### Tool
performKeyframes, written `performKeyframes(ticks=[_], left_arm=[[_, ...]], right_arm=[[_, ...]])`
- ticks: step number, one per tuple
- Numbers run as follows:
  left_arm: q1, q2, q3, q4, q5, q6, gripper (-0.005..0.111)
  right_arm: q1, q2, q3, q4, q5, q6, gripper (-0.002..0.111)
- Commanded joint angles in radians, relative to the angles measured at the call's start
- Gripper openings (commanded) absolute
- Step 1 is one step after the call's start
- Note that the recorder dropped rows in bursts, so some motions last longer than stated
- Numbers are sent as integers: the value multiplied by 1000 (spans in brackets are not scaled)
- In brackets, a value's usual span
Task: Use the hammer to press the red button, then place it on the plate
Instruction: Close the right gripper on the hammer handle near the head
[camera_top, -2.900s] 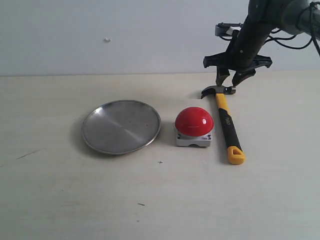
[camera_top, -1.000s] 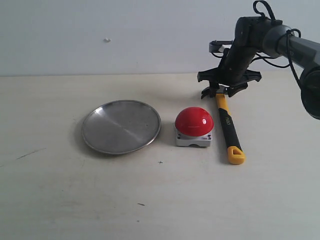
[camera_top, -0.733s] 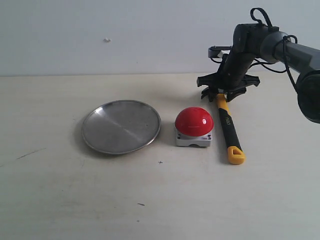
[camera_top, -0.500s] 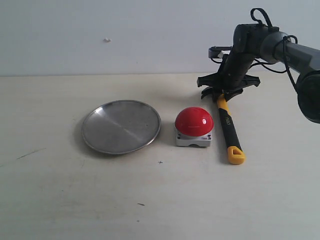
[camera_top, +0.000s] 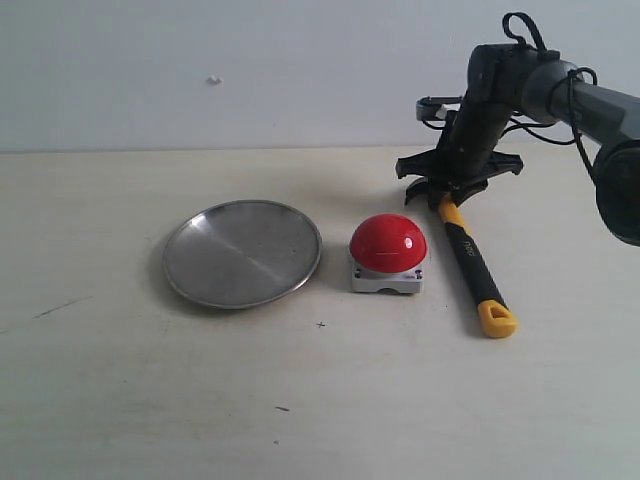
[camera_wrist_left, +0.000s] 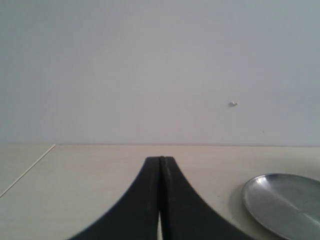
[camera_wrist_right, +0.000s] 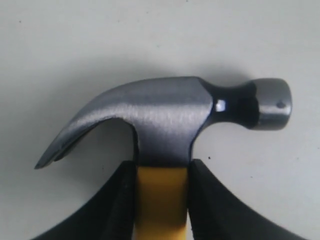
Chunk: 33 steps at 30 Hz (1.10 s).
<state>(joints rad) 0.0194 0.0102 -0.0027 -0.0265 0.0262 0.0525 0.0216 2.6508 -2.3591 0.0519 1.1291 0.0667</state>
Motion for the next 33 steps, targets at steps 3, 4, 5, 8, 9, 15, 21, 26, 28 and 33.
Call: performKeyframes(ticks=[3,4,5,8,9,15,21,26,28,33], left_arm=[[0,1,3,-2,-6,-5,0],[0,1,3,-2,-6,-5,0],[0,1,3,-2,-6,-5,0],[0,1,3,-2,-6,-5,0],[0,1,3,-2,-6,-5,0],[0,1,3,-2,-6,-5,0],[0,1,3,-2,-6,-5,0],[0,1,3,-2,-6,-5,0],[0,1,3,-2,-6,-5,0],[0,1,3,-2,-6,-5,0]], right_arm=[[1,1,0,-41,2,-19,41],[1,1,0,-43,-14,-19,41],[1,-1,0,-43,-21,-19,41],[1,-3,0,-43,-19,-19,41],[1,-3,0,-35,-14,-19,41],[1,-3,0,-28,47,-40,47],[1,-3,0,-28,38,-57,47],[1,-3,0,-28,0,-56,47],[1,-3,0,-28,0,-56,47],[1,-3,0,-28,0,-56,41]])
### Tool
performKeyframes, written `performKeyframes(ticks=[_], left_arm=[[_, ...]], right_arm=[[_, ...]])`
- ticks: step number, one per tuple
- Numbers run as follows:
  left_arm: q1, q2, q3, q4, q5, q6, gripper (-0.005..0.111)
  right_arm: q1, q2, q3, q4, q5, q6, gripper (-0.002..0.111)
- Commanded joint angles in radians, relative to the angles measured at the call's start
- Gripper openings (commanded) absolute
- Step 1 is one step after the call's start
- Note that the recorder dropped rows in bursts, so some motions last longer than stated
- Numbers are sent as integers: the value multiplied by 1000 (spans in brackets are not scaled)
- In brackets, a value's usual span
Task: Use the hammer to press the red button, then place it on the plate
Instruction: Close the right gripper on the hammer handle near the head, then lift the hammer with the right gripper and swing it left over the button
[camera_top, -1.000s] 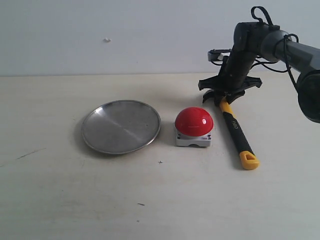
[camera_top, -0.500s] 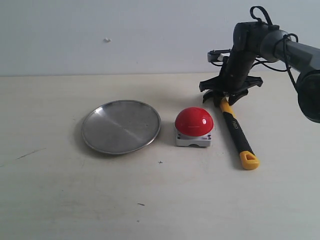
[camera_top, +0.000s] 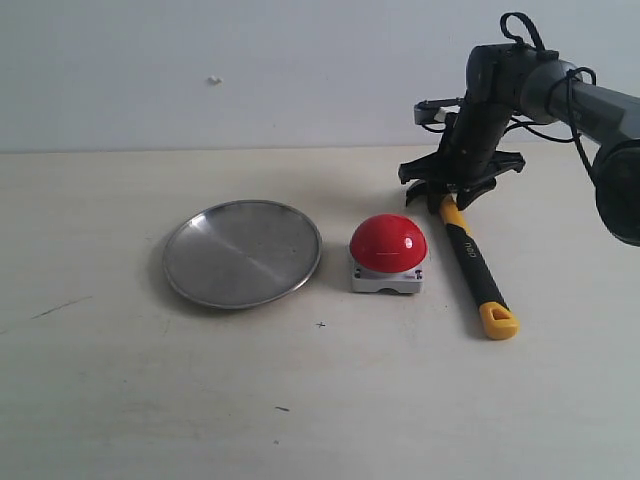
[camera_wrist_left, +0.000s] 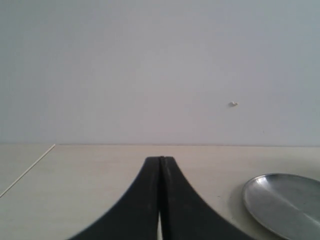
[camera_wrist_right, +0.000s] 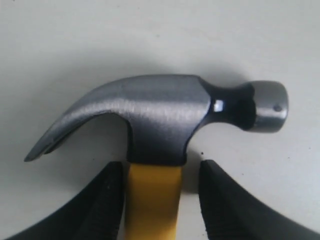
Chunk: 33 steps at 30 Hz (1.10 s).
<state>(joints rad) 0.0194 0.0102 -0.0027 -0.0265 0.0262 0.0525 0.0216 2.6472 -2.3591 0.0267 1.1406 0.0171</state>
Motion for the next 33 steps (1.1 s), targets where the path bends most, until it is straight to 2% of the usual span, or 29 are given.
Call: performKeyframes(ticks=[1,3,8,23,33], left_arm=[[0,1,3,-2,-6,-5,0],[0,1,3,-2,-6,-5,0],[0,1,3,-2,-6,-5,0],[0,1,3,-2,-6,-5,0],[0,1,3,-2,-6,-5,0]], right_arm=[[1,3,0,-3,-11,-6,37],[1,3,0,-3,-10,-17,29],[1,3,0,-3,6,-70,0],[1,-142,7,45,81,-111,0],[-19,-293,225,175,81,-194,0]])
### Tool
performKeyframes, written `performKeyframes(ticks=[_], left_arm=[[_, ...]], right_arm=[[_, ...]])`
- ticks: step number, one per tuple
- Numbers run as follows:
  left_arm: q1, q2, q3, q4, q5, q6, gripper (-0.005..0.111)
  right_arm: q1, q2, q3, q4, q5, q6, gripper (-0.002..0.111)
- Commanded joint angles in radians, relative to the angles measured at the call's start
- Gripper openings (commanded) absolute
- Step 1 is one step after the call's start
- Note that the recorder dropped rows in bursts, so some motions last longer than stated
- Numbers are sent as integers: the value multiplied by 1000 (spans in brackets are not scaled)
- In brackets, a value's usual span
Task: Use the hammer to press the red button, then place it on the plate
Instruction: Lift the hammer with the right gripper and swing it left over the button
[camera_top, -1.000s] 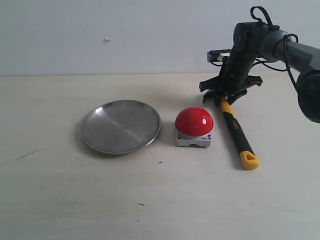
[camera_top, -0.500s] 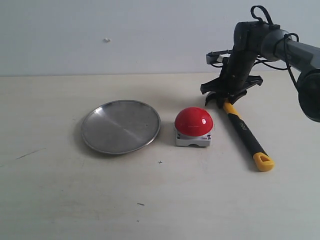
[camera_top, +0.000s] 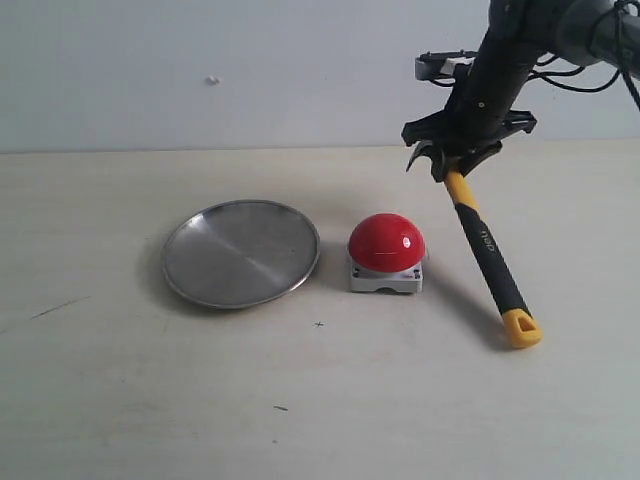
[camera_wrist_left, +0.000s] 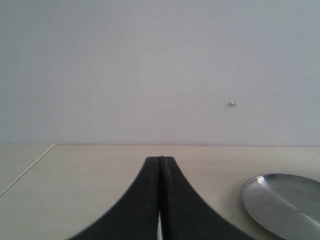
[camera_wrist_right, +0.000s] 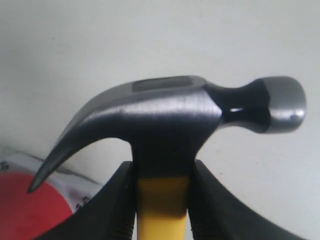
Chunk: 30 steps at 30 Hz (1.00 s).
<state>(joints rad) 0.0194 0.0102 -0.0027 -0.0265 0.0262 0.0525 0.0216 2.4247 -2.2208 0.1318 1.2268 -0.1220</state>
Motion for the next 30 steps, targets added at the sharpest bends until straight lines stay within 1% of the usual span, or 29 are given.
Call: performKeyframes(ticks=[1,6,9,15,19,20,21,22,23,24,26,28,29,30], left_arm=[[0,1,3,-2,-6,-5,0],[0,1,3,-2,-6,-5,0],[0,1,3,-2,-6,-5,0],[0,1,3,-2,-6,-5,0],[0,1,3,-2,-6,-5,0],[0,1,3,-2,-6,-5,0],[0,1,3,-2,-6,-5,0],[0,1,3,-2,-6,-5,0],[0,1,3,-2,-6,-5,0],[0,1,3,-2,-6,-5,0],[0,1,3,-2,-6,-5,0],[0,1,3,-2,-6,-5,0],[0,1,3,-2,-6,-5,0],[0,1,3,-2,-6,-5,0]], right_arm=[[-24,-89,116,86,-6,-73,0],[-62,-207,282,106,-6,-118,0],[-105,-290,408,164,-6,-169,0],[-198,-459,670,455,-83,-366,0],[-214,-542,810,638,-101,-521,0],[-214,-558,842,694,-101,-551,0],[-214,-582,906,820,-94,-630,0],[-214,-596,932,866,-91,-671,0],[-214,-621,998,989,-91,-747,0],[-214,-633,1027,1042,-91,-789,0],[-213,-676,1183,1321,-69,-952,0],[-194,-708,1287,1486,-64,-1048,0],[-184,-716,1318,1527,-66,-1069,0],[-153,-725,1355,1569,-80,-1100,0]])
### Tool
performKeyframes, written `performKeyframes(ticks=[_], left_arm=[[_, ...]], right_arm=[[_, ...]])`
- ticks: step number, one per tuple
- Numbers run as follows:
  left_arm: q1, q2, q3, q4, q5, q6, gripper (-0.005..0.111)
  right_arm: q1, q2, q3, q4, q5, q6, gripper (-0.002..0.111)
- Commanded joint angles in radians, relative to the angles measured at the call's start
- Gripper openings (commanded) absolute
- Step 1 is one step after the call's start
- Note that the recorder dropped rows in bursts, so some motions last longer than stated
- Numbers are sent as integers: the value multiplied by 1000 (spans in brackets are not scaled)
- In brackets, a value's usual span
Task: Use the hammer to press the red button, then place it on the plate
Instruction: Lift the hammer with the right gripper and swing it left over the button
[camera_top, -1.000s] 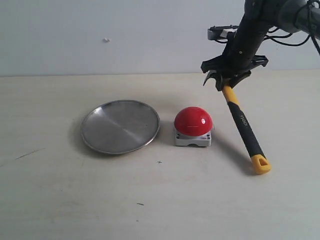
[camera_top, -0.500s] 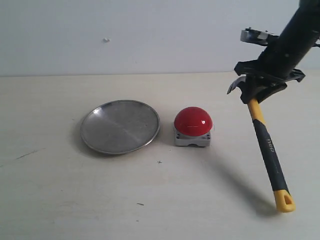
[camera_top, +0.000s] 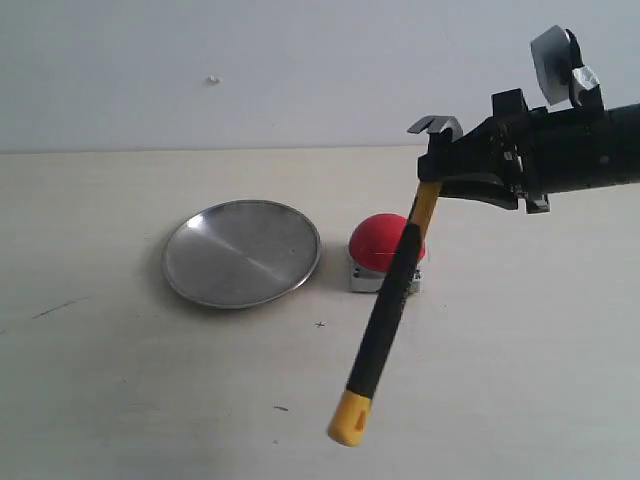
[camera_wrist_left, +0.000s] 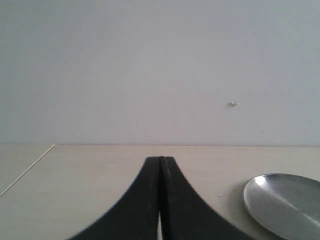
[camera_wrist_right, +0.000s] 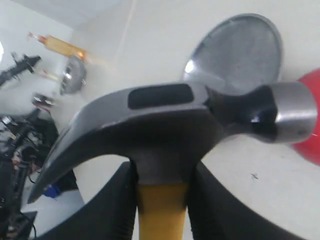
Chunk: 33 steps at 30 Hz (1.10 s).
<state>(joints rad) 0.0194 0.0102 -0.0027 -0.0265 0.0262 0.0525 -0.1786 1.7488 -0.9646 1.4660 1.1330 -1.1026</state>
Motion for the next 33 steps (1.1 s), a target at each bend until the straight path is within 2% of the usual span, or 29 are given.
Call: performKeyframes(ticks=[1,3,8,17,20,24,25,33], left_arm=[[0,1,3,-2,-6,-5,0],[0,1,3,-2,-6,-5,0],[0,1,3,-2,-6,-5,0],[0,1,3,-2,-6,-5,0],[0,1,3,-13,-53,-28,0],[0,1,3,-172,-67,-412,0],[0,1,3,-176,-67,-462,0],[0,1,3,-171,-109,-371,0]], right_arm=[[65,-51,113,256,12,-133,0],[142,-51,152,278,4,-196,0],[237,-51,148,278,-84,-195,0],[334,-51,137,278,-124,-195,0],[342,-51,118,278,-133,-195,0],[342,-51,99,278,-117,-195,0],[342,-51,99,278,-117,-195,0],[342,-51,83,278,-160,-186,0]])
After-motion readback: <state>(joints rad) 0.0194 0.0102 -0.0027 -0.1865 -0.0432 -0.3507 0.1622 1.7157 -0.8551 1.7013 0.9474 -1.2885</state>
